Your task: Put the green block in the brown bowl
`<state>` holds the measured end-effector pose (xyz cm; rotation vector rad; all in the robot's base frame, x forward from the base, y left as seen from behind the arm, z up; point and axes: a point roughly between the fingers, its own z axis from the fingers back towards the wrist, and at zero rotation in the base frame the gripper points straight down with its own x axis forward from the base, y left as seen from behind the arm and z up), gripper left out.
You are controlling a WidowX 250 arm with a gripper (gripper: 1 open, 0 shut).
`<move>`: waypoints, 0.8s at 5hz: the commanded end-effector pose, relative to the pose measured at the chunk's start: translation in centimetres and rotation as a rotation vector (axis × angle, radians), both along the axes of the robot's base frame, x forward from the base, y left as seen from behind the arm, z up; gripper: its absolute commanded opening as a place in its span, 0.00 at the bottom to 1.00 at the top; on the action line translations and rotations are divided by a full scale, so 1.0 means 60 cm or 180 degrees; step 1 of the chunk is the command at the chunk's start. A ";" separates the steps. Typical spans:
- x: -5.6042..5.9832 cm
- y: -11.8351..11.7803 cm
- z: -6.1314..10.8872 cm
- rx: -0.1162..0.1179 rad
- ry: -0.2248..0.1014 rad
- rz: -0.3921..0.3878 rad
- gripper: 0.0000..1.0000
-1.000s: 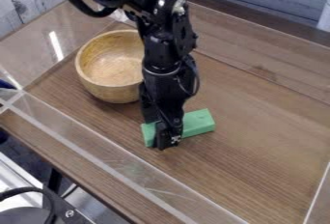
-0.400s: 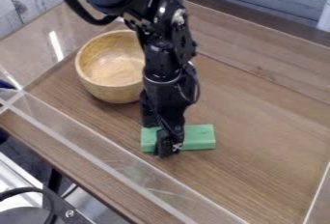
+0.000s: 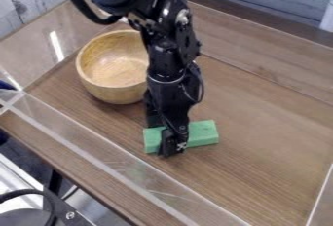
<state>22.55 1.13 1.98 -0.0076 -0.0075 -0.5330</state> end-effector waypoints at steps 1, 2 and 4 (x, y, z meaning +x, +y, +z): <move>0.020 0.004 0.011 -0.0007 -0.0144 0.0047 1.00; 0.022 0.004 0.011 -0.0014 -0.0158 0.0064 1.00; 0.025 0.005 0.011 -0.0024 -0.0144 0.0088 0.00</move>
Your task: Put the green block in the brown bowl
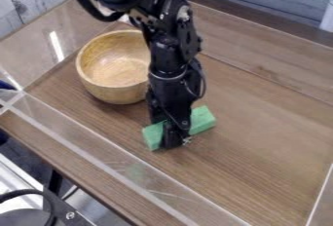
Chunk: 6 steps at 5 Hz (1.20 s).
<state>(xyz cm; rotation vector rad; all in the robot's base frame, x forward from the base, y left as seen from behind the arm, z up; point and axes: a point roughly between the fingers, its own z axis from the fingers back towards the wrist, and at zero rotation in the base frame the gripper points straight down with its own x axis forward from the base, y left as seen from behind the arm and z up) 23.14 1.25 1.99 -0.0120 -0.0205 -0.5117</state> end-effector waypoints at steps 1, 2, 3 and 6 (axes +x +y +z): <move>0.014 0.004 0.017 -0.0005 -0.0094 0.0062 0.00; 0.013 0.005 0.022 -0.0011 -0.0082 0.0100 0.00; 0.012 0.006 0.029 -0.0014 -0.0074 0.0143 0.00; 0.014 0.010 0.053 -0.0013 -0.0084 0.0257 0.00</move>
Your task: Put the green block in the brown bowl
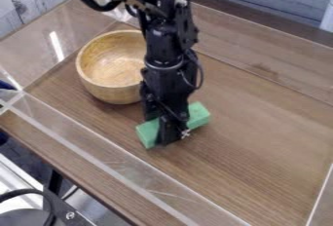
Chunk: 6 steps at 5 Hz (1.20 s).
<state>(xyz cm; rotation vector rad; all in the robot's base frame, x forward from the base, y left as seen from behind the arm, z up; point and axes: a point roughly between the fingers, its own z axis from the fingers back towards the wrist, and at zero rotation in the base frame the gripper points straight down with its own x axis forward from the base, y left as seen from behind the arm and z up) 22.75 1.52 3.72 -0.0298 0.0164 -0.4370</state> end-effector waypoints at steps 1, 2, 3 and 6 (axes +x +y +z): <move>0.021 0.007 0.031 0.0020 -0.0213 0.0049 0.00; 0.021 0.008 0.036 0.0018 -0.0214 0.0070 0.00; 0.021 0.009 0.042 0.0016 -0.0216 0.0093 0.00; 0.028 0.015 0.067 0.0037 -0.0275 0.0204 0.00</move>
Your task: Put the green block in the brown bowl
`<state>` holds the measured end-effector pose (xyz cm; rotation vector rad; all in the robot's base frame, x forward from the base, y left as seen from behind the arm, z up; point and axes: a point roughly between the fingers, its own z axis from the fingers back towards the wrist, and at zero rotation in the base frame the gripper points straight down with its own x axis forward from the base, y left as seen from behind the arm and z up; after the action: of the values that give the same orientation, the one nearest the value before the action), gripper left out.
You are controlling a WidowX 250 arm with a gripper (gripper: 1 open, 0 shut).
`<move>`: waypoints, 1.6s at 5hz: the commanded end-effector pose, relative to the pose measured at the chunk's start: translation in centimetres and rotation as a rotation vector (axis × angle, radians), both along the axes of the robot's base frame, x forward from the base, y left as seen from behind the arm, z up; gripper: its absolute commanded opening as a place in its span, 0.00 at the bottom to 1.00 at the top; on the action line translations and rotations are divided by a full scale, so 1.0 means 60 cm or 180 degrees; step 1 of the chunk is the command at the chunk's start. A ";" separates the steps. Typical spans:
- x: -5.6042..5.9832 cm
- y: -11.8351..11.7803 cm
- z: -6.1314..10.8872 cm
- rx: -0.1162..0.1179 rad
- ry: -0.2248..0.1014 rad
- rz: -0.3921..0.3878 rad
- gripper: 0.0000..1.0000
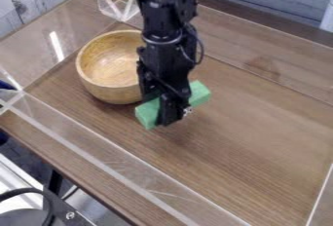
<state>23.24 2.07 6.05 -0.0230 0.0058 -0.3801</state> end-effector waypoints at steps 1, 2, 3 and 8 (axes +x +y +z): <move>0.030 0.020 0.041 0.0066 -0.0296 0.0179 0.00; 0.044 0.051 0.059 0.0123 -0.0368 0.0390 0.00; 0.066 0.097 0.073 0.0165 -0.0424 0.0647 0.00; 0.085 0.205 0.034 0.0245 -0.0298 0.1079 0.00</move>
<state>27.23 13.57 6.39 0.0352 -0.0149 -0.0460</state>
